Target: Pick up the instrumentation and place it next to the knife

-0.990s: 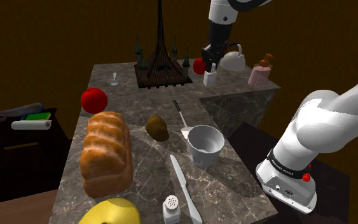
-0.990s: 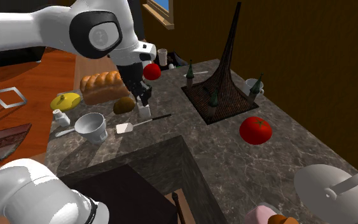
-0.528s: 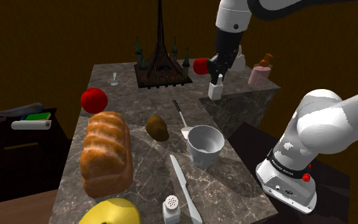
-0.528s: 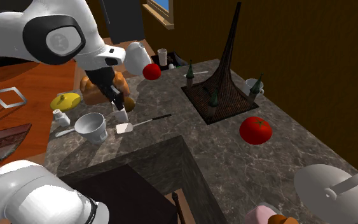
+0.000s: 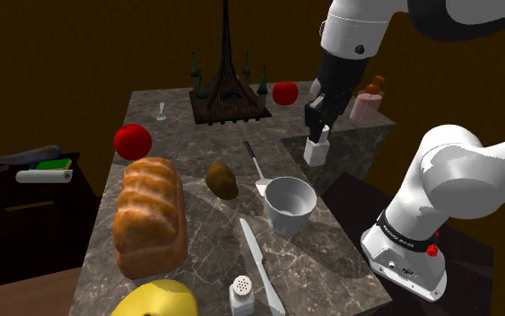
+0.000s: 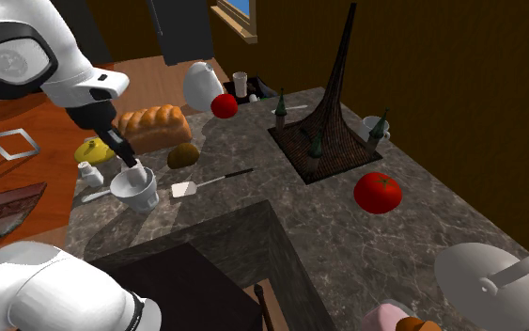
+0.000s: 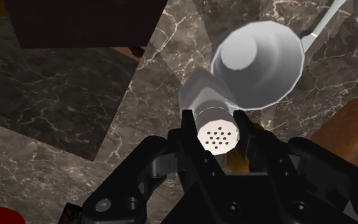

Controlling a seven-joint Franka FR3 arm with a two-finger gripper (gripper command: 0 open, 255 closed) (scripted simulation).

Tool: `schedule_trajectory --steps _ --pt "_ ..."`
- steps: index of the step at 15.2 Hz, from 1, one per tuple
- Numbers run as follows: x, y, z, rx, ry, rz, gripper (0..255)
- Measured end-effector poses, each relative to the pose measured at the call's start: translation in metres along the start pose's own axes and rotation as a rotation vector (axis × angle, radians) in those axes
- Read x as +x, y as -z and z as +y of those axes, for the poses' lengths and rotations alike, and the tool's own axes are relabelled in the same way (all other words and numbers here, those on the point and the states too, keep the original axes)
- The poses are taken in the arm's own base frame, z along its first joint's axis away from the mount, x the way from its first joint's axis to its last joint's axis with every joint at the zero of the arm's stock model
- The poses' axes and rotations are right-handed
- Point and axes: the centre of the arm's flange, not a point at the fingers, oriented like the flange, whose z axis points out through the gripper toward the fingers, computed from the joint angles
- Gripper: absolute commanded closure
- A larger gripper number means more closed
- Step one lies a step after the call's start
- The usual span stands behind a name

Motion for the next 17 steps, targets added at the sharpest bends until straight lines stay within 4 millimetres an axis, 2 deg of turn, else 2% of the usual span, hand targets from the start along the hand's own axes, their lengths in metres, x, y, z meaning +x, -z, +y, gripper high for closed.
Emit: schedule_trajectory --steps 9,11,17 --pt "-0.096 0.009 -0.069 0.000 -0.001 0.000 255" --pt "-0.102 0.004 -0.077 0.000 -0.001 -0.001 255" --pt "-0.107 -0.027 -0.079 0.000 -0.002 -0.002 255"
